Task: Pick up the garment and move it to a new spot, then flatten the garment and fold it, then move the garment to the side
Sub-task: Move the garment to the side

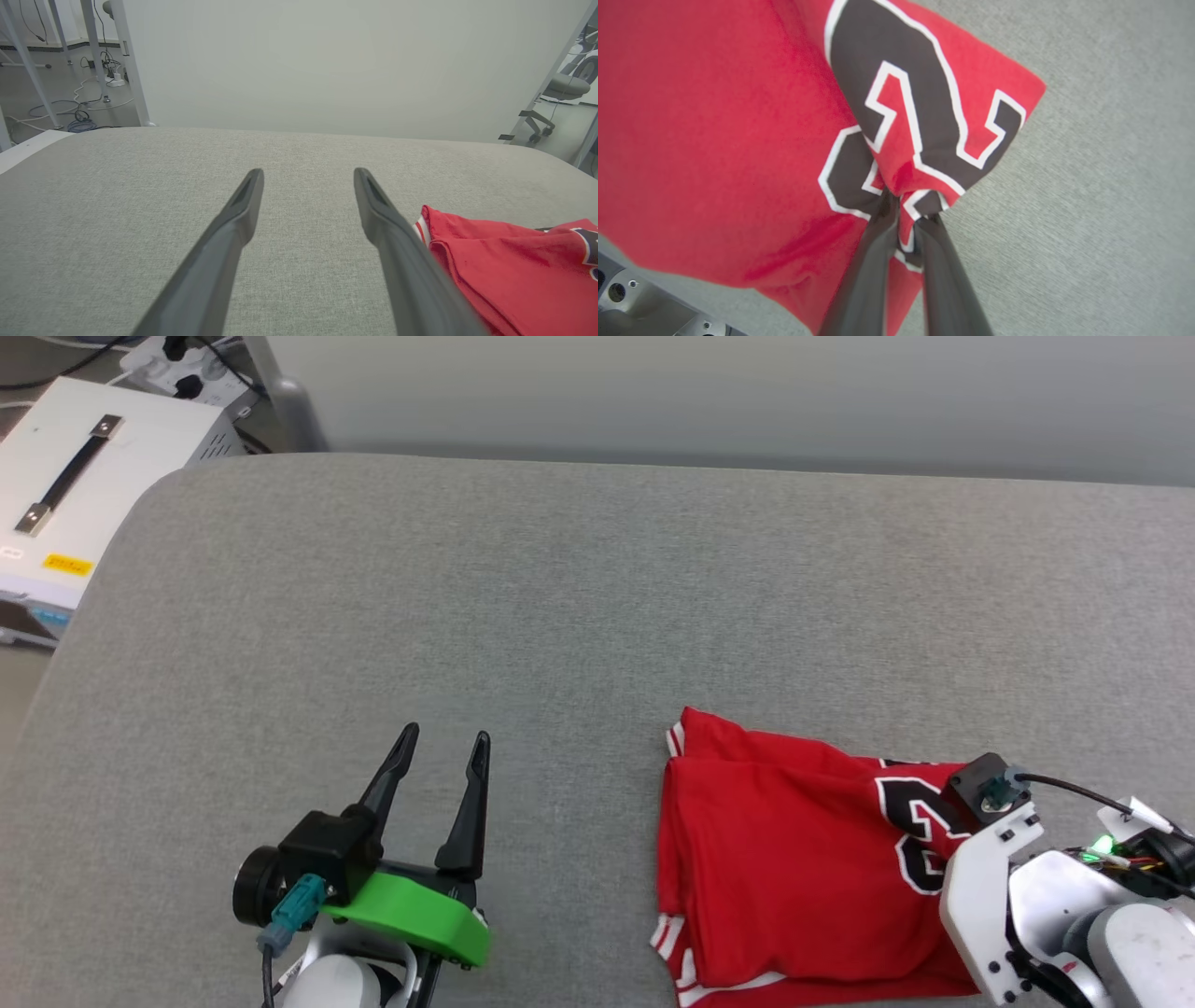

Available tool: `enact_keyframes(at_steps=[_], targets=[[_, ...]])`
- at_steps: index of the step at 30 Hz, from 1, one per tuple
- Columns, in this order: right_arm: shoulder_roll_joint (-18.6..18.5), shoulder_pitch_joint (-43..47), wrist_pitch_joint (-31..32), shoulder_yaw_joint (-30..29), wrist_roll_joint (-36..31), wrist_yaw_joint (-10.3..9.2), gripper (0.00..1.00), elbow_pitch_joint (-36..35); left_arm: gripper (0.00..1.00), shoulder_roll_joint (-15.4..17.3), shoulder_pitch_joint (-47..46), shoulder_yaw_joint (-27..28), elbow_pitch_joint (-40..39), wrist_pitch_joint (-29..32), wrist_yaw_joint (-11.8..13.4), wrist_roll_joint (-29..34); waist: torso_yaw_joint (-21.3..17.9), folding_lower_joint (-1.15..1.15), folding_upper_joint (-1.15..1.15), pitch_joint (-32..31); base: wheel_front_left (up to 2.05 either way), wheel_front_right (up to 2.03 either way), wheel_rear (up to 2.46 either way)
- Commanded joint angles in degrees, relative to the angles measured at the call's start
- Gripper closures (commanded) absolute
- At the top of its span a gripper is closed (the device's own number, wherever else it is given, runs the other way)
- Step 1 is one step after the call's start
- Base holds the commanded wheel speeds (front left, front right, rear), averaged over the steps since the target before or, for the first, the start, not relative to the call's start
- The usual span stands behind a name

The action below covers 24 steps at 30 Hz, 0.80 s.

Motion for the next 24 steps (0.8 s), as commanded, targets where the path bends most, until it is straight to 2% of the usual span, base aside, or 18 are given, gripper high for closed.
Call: enact_keyframes(at_steps=[1,8,13,18,24], targets=[[-1.9,-1.3,0.5,0.3,0.1,-0.09,1.00,-0.8,0.00,0.4,0.7,-0.3,-0.3,-0.3,-0.2,-0.2,-3.1,0.00,0.00,-1.0,0.00,0.00,0.00],[-15.0,-3.2,2.0,4.2,1.9,-0.09,1.00,-3.5,0.00,0.5,0.3,-3.5,-1.4,-0.3,-0.2,0.3,-9.2,0.00,0.00,0.9,0.00,0.00,0.00],[-22.7,-5.8,-0.5,4.3,2.7,-0.09,1.00,-1.4,0.00,0.9,-1.6,-5.9,-2.8,-0.3,-0.2,0.7,-13.2,0.00,0.00,4.8,0.00,0.00,0.00],[-26.4,-9.7,-6.0,2.0,0.8,-0.09,1.00,4.3,0.00,2.4,-4.7,-7.7,-4.8,-0.3,-0.2,1.3,-16.2,0.00,0.00,10.6,0.00,0.00,0.00],[-26.6,-14.2,-14.7,-4.1,-1.3,-0.09,1.00,14.9,0.00,4.8,-8.9,-8.6,-8.1,-0.3,-0.2,2.0,-18.2,0.00,0.00,17.9,0.00,0.00,0.00]])
